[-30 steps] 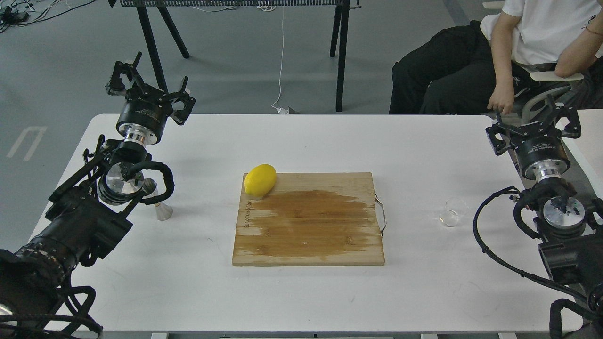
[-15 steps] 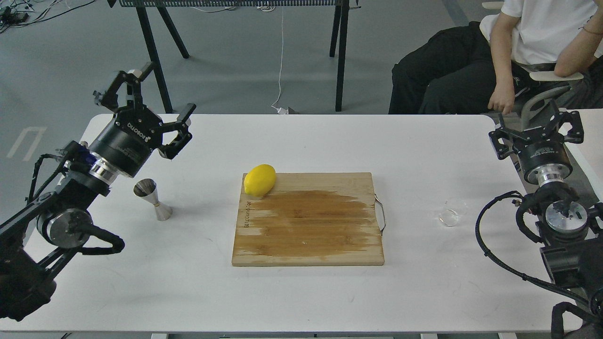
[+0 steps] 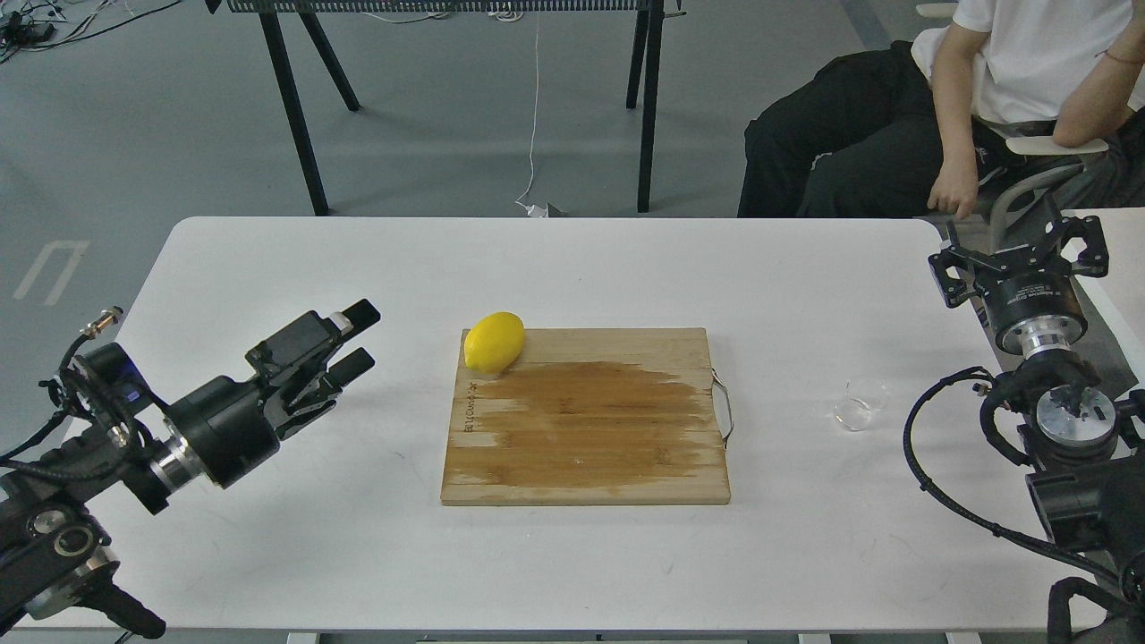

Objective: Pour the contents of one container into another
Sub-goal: 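Reach the left gripper down to the metal jigger and grasp it, then lift the metal jigger with the left gripper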

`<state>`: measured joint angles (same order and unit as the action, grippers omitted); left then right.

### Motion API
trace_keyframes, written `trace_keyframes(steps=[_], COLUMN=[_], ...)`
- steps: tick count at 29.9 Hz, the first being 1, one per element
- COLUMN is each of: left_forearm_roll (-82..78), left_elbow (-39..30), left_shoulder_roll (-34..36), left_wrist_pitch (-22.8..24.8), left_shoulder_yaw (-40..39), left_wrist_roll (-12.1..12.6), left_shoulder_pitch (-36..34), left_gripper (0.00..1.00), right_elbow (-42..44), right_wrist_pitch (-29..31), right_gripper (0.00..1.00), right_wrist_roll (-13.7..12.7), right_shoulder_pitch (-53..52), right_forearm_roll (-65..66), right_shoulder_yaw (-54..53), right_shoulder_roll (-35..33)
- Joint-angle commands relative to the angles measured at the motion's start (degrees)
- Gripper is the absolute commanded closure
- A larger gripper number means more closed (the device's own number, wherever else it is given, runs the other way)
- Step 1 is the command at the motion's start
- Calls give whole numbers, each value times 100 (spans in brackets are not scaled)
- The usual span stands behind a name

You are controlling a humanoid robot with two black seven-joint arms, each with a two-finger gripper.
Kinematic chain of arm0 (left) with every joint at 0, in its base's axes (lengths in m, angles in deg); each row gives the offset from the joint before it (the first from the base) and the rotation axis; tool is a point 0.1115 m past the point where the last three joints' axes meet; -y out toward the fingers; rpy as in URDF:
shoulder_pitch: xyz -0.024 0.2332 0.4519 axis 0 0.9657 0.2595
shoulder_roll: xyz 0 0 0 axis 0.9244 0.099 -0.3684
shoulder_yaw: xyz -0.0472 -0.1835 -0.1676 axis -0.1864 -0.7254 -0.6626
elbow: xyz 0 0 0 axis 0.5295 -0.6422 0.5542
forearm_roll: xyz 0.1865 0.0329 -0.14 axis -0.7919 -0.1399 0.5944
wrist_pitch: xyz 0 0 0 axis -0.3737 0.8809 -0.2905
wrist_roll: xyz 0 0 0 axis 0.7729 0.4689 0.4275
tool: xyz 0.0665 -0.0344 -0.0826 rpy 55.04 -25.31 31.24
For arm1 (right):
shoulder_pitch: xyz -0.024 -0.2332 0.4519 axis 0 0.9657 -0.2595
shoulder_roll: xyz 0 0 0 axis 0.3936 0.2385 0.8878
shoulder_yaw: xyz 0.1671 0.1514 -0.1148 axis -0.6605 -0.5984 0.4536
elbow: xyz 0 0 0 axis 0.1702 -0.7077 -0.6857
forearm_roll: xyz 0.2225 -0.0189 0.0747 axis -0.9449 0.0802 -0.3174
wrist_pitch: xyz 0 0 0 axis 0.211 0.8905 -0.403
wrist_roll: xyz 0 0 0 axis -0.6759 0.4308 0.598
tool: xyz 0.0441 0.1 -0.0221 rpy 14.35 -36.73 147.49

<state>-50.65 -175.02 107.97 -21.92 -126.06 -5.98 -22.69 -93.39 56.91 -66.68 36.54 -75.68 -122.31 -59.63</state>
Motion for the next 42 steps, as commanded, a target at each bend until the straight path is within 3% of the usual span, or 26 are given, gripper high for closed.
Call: trace_keyframes(steps=[1, 8, 16, 31, 38, 42], left_forearm_roll=[-1429, -2328, -3647, -3858, -3850, -3823], left_elbow=[263, 1783, 3488, 5141, 5546, 5757], left_shoulder_roll=[-98, -529, -1320, -2023, -2313, -2366], left_wrist_pitch=[-848, -1588, -2493, -2670, -2731, -2731], left_shoulder_yaw=[9, 9, 97, 545, 554, 554], left_wrist_roll=[-75, -277, -268, -260, -224, -251], left_shoulder_pitch=[281, 246, -202, -1344, -1643, -1749], left_gripper=[4, 8, 14, 19, 27, 36], right_elbow=[8, 8, 8, 8, -1, -1], right_wrist_pitch=[0, 0, 0, 0, 0, 0], right_gripper=[0, 0, 0, 0, 0, 0], right_wrist_roll=[-1, -1, -1, -1, -1, -1], right_shoulder_pitch=[5, 92, 119, 154, 207, 207], right_forearm_roll=[0, 0, 0, 0, 0, 0], right_shoulder_yaw=[-10, -19, -19, 7, -10, -10], right_shoulder_roll=[-27, -27, -27, -27, -36, -36])
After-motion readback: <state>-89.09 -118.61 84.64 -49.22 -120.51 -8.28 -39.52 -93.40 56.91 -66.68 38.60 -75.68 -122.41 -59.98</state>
